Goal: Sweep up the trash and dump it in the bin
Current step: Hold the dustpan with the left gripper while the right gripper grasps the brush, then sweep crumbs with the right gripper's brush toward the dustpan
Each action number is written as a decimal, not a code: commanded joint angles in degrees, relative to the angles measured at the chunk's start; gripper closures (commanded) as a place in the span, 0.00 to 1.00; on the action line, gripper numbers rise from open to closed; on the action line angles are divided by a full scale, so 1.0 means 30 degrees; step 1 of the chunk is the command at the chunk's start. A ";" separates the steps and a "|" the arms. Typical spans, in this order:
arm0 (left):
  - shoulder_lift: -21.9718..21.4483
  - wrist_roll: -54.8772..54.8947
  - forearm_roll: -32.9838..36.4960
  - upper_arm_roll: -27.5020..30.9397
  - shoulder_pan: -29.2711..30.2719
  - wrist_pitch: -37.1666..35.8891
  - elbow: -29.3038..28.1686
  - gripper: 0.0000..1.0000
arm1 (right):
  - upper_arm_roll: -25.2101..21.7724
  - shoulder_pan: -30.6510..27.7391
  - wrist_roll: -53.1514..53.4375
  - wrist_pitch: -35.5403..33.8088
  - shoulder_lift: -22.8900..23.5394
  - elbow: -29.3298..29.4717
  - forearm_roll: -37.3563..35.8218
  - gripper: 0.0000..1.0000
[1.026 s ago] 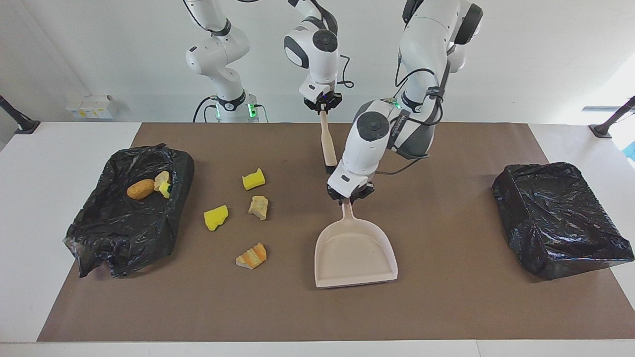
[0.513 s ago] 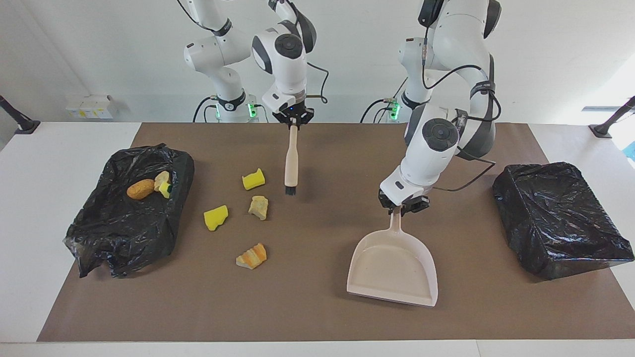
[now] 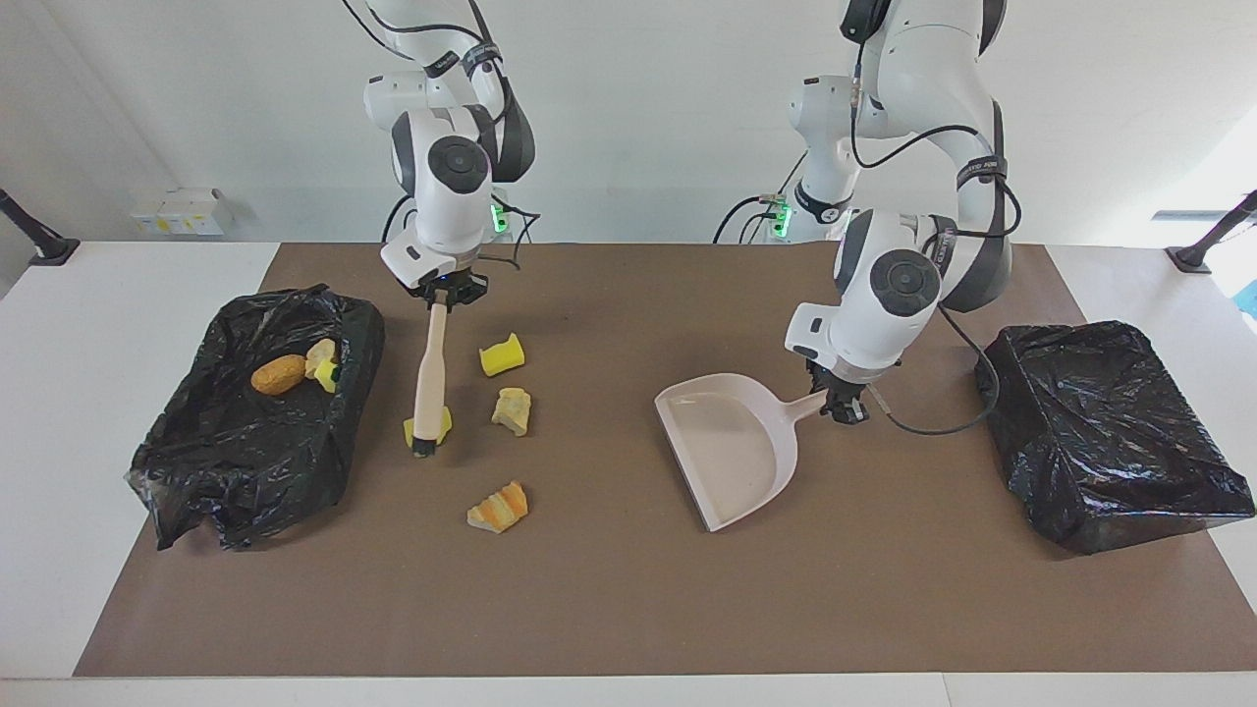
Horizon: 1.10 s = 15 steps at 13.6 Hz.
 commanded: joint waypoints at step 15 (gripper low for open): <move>-0.4223 -0.2483 0.3347 -0.0028 -0.2470 0.2643 -0.6620 1.00 | 0.0472 0.1839 -0.1870 0.2088 0.2506 0.1463 1.1197 1.00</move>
